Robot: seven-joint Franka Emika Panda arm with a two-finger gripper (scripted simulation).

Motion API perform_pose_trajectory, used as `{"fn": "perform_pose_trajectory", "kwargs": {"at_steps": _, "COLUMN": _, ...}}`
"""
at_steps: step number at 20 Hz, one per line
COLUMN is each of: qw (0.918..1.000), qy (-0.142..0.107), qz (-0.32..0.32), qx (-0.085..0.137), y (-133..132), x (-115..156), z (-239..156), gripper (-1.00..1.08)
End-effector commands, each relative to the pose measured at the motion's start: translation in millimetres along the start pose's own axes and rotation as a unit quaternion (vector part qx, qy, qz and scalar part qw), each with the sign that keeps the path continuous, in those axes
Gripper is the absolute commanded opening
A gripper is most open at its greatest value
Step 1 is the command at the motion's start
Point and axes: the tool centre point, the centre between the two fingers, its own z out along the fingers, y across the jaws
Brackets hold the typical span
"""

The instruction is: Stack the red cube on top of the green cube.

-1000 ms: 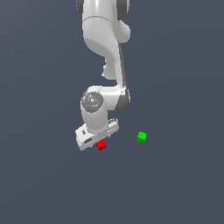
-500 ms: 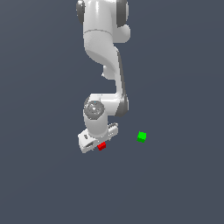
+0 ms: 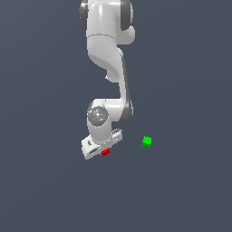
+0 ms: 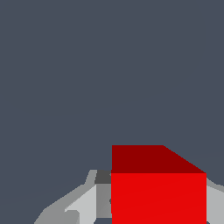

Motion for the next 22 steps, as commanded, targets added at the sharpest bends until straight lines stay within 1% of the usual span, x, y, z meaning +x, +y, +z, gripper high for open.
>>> {"fn": "perform_pose_trajectory", "kwargs": {"at_steps": 1, "qw": 1.0000, "qy": 0.000, "qz": 0.000, "qx": 0.000, "y": 0, "x": 0, "z": 0, "gripper": -1.00}}
{"fn": "perform_pose_trajectory", "kwargs": {"at_steps": 8, "qw": 1.0000, "qy": 0.000, "qz": 0.000, "qx": 0.000, "y": 0, "x": 0, "z": -1, "gripper": -1.00}}
{"fn": "perform_pose_trajectory", "kwargs": {"at_steps": 12, "qw": 1.0000, "qy": 0.000, "qz": 0.000, "qx": 0.000, "y": -1, "x": 0, "z": -11, "gripper": -1.00}}
{"fn": "perform_pose_trajectory", "kwargs": {"at_steps": 16, "qw": 1.0000, "qy": 0.000, "qz": 0.000, "qx": 0.000, "y": -1, "x": -1, "z": -32, "gripper": -1.00}}
{"fn": "perform_pose_trajectory", "kwargs": {"at_steps": 22, "qw": 1.0000, "qy": 0.000, "qz": 0.000, "qx": 0.000, "y": -1, "x": -1, "z": -74, "gripper": -1.00}}
